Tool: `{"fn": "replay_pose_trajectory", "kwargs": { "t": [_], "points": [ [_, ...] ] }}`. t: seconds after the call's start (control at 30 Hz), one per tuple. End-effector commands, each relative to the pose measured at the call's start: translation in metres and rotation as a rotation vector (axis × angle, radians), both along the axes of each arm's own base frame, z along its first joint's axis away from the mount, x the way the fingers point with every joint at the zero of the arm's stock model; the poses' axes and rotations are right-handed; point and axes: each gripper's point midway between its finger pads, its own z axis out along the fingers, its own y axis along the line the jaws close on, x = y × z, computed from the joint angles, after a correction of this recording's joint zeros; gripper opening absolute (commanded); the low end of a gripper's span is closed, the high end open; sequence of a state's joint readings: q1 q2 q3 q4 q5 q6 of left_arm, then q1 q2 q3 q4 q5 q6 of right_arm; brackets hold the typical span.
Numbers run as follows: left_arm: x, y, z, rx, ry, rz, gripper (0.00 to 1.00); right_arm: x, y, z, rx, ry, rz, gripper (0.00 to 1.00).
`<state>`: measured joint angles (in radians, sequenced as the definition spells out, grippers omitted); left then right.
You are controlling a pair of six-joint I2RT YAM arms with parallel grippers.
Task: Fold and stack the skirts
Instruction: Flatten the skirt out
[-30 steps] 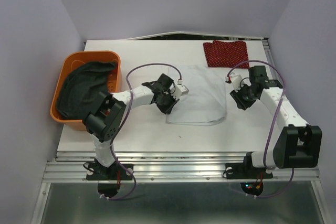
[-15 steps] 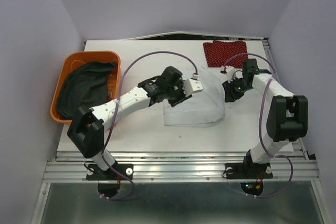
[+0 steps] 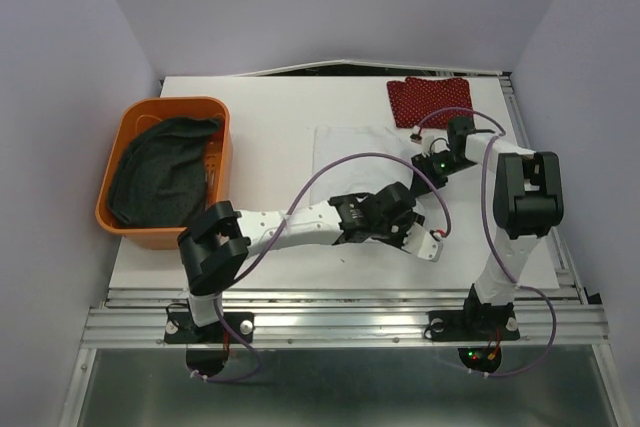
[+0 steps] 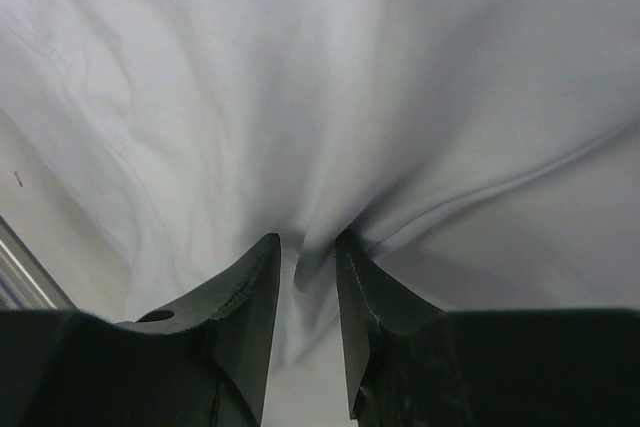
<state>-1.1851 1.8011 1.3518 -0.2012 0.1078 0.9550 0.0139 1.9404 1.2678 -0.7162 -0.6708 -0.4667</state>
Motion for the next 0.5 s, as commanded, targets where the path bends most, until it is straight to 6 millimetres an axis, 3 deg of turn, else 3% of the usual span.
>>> {"fn": "replay_pose_trajectory", "kwargs": {
  "t": [0.0, 0.23, 0.47],
  "points": [
    [-0.008, -0.017, 0.014, -0.049, -0.104, -0.111, 0.46, -0.024, 0.024, -0.007, 0.079, 0.144, -0.01, 0.35],
    [-0.036, -0.022, -0.019, 0.008, -0.069, -0.168, 0.43, -0.03, 0.033, -0.009, 0.101, 0.239, -0.097, 0.34],
    [-0.035, -0.024, -0.048, 0.063, -0.058, -0.135, 0.46, -0.035, 0.04, -0.011, 0.122, 0.283, -0.13, 0.34]
  ]
}}
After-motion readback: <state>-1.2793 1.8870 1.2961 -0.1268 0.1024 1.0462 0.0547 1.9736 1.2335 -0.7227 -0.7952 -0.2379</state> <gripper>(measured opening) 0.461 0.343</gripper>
